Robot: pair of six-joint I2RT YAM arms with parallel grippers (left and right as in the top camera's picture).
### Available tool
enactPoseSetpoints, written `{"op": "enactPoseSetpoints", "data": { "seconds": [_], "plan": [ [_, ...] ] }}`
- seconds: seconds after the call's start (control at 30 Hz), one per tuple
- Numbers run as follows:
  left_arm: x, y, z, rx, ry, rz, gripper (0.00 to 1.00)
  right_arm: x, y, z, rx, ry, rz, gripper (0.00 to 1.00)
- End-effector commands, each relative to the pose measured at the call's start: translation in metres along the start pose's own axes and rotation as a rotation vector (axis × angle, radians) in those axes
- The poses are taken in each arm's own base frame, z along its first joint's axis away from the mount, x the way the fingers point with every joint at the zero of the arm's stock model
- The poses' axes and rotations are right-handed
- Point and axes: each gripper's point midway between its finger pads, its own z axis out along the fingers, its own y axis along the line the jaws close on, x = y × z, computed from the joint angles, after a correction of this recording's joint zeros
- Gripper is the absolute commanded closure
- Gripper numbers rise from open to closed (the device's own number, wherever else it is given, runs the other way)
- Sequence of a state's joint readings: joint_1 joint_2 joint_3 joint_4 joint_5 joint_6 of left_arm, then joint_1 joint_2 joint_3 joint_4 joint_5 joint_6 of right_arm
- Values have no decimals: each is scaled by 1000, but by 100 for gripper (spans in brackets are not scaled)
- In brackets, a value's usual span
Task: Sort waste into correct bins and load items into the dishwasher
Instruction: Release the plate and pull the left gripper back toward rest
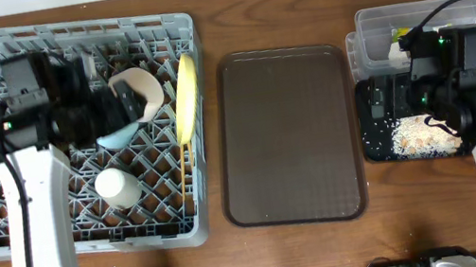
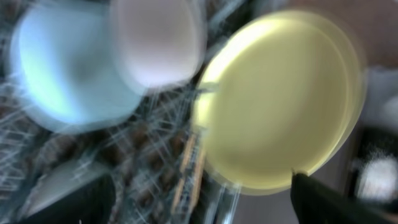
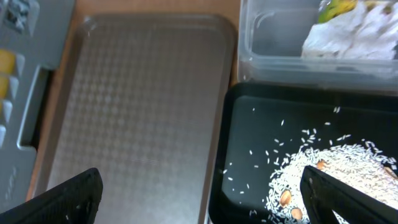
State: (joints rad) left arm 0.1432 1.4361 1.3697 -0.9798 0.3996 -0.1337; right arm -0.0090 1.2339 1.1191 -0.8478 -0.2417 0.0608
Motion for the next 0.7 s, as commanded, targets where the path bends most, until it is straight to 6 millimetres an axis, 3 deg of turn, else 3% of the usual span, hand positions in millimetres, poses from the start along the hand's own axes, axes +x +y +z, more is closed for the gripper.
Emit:
{"op": "enactPoseSetpoints", "data": {
  "seconds": [0.0, 0.13, 0.3, 0.57, 0.6, 0.67],
  "plan": [
    [26, 36, -14, -242, 60, -58, 9, 15, 0, 11, -4, 93, -45, 1],
    [62, 41, -21, -264, 170, -65, 10, 42, -21, 13, 120, 210, 73, 1],
    [81, 38, -40, -243, 92, 7, 9, 57, -20, -2, 129, 225, 83, 1],
    [107, 26, -90, -163, -336, 161, 9, 57, -15, -58, 144, -164, 9, 1],
    [110, 25, -96, -154, -388, 171, 4, 59, -17, -68, 163, -208, 4, 1],
    [114, 21, -107, -139, -464, 188, 4, 61, -15, -82, 162, -271, -4, 1]
  ]
}}
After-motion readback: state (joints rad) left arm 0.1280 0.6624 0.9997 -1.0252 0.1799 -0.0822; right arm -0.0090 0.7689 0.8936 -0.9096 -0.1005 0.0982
